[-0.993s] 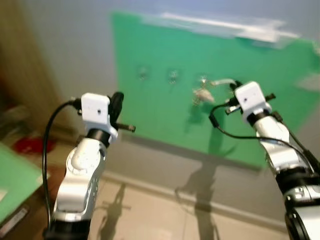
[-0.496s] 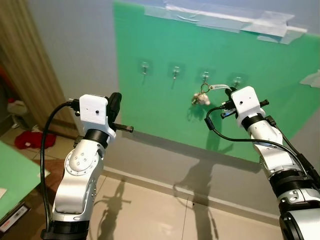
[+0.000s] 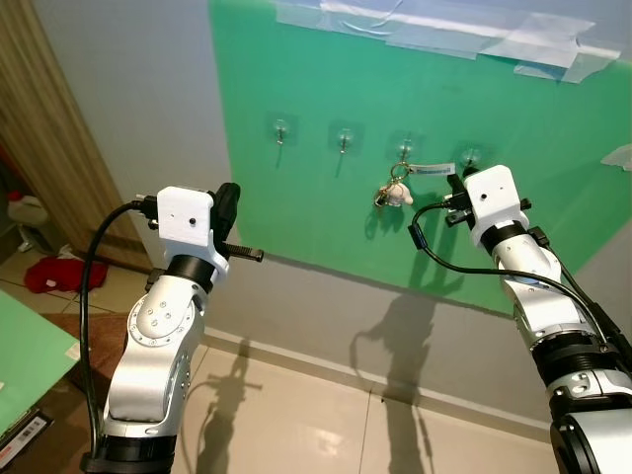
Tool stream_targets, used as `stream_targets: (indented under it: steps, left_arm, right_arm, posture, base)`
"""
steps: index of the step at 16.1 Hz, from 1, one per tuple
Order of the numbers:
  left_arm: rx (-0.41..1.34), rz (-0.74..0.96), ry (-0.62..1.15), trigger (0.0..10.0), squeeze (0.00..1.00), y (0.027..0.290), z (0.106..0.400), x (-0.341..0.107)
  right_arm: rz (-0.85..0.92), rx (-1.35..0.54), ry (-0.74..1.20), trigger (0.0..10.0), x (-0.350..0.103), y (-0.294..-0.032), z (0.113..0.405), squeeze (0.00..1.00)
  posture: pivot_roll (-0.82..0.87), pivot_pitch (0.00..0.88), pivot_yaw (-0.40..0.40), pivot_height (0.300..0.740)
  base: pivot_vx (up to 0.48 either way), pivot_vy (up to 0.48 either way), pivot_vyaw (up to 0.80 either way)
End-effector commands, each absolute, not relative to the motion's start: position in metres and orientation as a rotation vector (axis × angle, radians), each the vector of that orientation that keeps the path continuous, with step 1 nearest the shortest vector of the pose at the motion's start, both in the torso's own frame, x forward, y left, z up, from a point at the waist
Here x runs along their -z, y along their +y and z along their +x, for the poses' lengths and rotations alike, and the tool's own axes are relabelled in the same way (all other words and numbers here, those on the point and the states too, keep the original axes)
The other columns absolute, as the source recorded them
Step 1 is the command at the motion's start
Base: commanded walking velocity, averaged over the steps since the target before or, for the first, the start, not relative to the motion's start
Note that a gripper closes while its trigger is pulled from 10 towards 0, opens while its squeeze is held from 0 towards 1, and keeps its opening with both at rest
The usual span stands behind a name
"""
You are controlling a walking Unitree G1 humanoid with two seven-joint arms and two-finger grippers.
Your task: Hang keys on a hook
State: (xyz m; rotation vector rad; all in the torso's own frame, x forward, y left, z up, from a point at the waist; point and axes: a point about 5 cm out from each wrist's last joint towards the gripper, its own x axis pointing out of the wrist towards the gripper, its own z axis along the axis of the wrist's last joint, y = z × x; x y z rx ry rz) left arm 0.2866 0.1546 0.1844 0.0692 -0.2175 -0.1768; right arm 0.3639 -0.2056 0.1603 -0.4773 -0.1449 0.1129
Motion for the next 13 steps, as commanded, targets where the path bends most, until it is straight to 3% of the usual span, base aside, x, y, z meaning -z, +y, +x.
stream_targets:
  steps: [1, 4, 7, 13]
  left_arm:
    - [0.179, 0.083, -0.195, 10.0, 0.00, 0.154, 0.287, -0.181]
    - [0.174, 0.104, -0.170, 10.0, 0.00, 0.155, 0.286, -0.176]
    - [0.174, 0.104, -0.102, 10.0, 0.00, 0.157, 0.285, -0.157]
    - [0.206, 0.106, -0.003, 10.0, 0.00, 0.151, 0.270, -0.124]
  right_arm:
    - [-0.454, -0.090, -0.124, 10.0, -0.158, -0.210, 0.363, 1.00]
    - [-0.425, -0.087, -0.140, 10.0, -0.159, -0.208, 0.360, 1.00]
    - [-0.286, -0.049, -0.135, 10.0, -0.151, -0.207, 0.349, 1.00]
    - [-0.078, -0.005, 0.025, 10.0, -0.093, -0.196, 0.295, 1.00]
  posture:
    - [0.02, 0.000, -0.028, 0.740]
    - [0.02, 0.000, -0.034, 0.740]
    - [0.01, 0.000, -0.025, 0.740]
    - [-0.01, 0.000, -0.006, 0.740]
  base:
    - [0.000, 0.000, 0.00]
    - [0.000, 0.000, 0.00]
    - [0.000, 0.000, 0.00]
    - [0.000, 0.000, 0.00]
